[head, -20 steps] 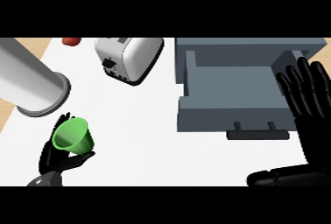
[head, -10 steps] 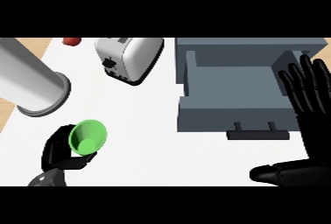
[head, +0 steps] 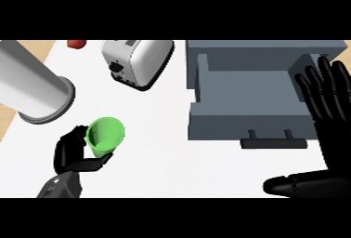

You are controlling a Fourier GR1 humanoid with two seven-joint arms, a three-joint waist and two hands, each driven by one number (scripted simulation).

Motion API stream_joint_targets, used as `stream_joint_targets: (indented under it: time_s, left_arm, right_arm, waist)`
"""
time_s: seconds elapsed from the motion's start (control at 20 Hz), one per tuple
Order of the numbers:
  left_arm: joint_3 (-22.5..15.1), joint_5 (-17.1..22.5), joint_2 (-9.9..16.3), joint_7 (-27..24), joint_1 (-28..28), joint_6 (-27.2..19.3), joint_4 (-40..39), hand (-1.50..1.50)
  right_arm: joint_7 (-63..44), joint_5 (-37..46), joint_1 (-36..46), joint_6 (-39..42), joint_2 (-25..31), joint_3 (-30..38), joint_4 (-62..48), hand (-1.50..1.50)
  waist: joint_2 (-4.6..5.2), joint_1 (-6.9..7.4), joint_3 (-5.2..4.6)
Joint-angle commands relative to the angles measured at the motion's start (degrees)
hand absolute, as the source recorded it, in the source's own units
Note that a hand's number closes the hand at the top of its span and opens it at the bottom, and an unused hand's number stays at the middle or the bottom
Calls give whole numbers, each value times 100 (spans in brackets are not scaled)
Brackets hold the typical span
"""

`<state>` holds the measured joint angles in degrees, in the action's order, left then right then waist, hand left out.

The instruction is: Pick up the cup, place it into the drawer and close the drawer

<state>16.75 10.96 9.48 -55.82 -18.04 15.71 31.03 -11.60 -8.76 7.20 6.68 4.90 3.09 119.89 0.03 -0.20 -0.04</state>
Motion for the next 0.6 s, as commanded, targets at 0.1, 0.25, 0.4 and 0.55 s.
stream_joint_targets:
  time_s: [0.1,0.25,0.4,0.55]
  left_arm:
    - [-113,123,-167,-494,67,458,433,150]
    - [-337,236,-259,309,-113,363,1342,150]
    - [-792,137,-480,934,361,61,2680,150]
    - [-1021,208,-528,1558,438,0,3458,150]
  right_arm:
    - [138,-389,-317,233,122,316,67,-150]
    - [340,-86,-446,260,85,171,-18,-150]
    - [259,73,-495,141,4,53,-26,-150]
    - [-9,122,-122,-27,-5,-9,28,-150]
  waist:
    - [-5,-6,3]
    - [-26,44,10]
    - [-52,115,16]
    - [-33,88,9]
